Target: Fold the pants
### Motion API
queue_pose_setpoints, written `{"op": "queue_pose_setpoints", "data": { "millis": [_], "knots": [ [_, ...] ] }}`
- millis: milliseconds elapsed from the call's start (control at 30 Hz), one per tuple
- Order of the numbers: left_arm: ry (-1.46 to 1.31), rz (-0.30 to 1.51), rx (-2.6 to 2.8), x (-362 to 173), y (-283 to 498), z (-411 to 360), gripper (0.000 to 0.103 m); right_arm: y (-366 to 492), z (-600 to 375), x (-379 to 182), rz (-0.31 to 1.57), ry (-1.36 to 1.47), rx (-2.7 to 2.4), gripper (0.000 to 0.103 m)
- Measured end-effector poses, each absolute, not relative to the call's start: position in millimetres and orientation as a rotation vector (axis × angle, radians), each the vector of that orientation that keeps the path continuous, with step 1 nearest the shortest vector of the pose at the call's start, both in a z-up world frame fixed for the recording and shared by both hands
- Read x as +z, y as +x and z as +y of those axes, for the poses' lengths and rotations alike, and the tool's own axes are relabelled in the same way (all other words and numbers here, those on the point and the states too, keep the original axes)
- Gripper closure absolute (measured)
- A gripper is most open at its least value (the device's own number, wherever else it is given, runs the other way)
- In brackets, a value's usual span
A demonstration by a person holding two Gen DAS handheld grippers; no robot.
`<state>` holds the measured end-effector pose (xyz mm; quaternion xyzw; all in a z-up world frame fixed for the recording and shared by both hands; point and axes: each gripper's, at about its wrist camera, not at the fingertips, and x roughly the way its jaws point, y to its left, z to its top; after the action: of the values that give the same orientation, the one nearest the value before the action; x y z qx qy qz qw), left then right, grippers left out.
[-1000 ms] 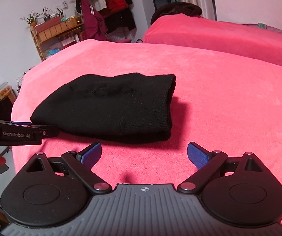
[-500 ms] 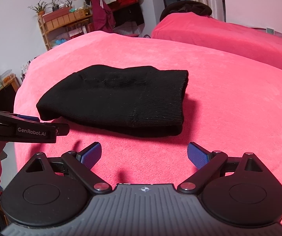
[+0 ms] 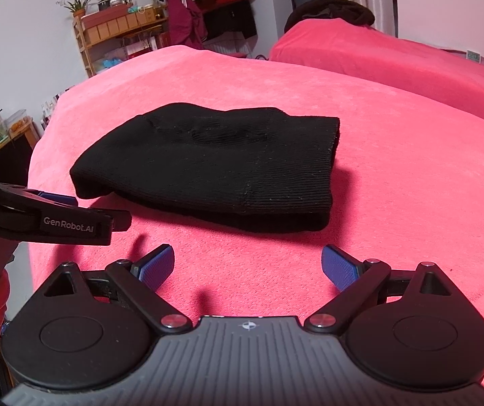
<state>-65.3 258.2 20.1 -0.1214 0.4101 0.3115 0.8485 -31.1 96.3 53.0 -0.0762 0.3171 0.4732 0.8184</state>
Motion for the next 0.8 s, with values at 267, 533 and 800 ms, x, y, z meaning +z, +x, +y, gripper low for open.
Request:
{"op": "queue_pose_setpoints", "data": {
  "millis": [267,533,800],
  "knots": [
    [-0.252,0.869,0.657,18.9,-64.3,258.5,0.0,-32.7,96.6,51.0,0.683,-0.171,1.021,0.008],
    [-0.246,0.876,0.657,18.1,-63.0,258.6,0.0,-32.8,97.9,50.1,0.69,-0.168,1.027,0.008],
    [-0.243,0.866,0.654,19.1,-63.1,257.9,0.0,-32.8,96.4,49.3,0.695,-0.168,1.033,0.008]
  ]
}}
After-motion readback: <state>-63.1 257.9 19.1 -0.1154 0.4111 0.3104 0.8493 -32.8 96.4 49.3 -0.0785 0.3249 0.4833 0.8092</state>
